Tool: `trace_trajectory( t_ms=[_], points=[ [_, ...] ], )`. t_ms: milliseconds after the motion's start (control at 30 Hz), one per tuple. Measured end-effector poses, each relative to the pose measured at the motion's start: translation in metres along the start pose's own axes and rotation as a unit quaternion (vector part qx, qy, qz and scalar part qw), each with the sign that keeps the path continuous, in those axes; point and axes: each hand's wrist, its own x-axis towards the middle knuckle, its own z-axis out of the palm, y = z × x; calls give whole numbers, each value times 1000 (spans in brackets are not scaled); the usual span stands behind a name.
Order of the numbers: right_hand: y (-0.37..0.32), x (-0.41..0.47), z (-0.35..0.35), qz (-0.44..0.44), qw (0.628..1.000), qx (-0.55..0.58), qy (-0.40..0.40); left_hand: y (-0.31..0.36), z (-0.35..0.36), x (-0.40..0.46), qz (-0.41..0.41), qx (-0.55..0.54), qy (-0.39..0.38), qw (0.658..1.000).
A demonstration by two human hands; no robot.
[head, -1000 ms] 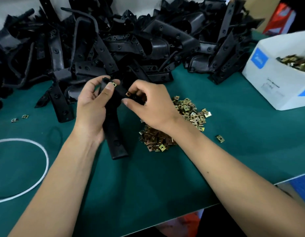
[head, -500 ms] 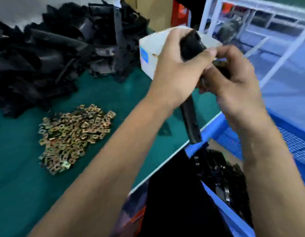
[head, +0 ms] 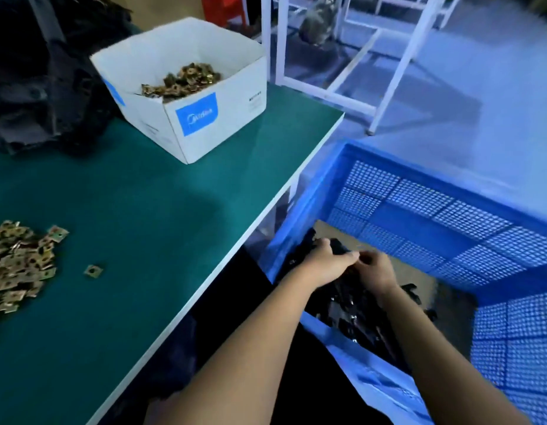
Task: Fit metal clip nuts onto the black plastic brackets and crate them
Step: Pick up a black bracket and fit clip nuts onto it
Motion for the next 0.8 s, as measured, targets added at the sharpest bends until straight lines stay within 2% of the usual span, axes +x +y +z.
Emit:
trace_trajectory(
  t_ms=[133, 200, 267, 333, 433, 533, 633, 700, 767, 800],
  points=[
    [30, 8, 16, 60, 986, -137, -67, -17, 3, 12, -13, 118, -9, 993],
    [36, 7, 21, 109, 977, -162, -89, -16, 2, 14, -2, 155, -10, 988],
    [35, 7, 22, 136, 974, -163, -79, -11, -2, 13, 19, 171, -5, 985],
    [20, 7, 19, 114, 978, -167, -47, -3, -6, 10, 51, 173, 18, 983],
    [-25, -1, 10, 23, 992, -120, 43, 19, -15, -2, 138, 158, 91, 974],
    [-88, -16, -6, -69, 984, -83, 139, 51, -33, -28, 251, 75, 169, 950],
    [-158, -37, -16, -196, 960, -63, 187, 80, -65, -65, 377, 24, 261, 888],
    [-201, -57, -14, -304, 920, -86, 234, 93, -93, -96, 453, 2, 323, 831],
    [-238, -84, -1, -391, 882, -59, 254, 92, -128, -129, 494, -8, 375, 785],
    [-254, -97, 9, -428, 872, -41, 233, 87, -147, -145, 499, -11, 397, 770]
  ],
)
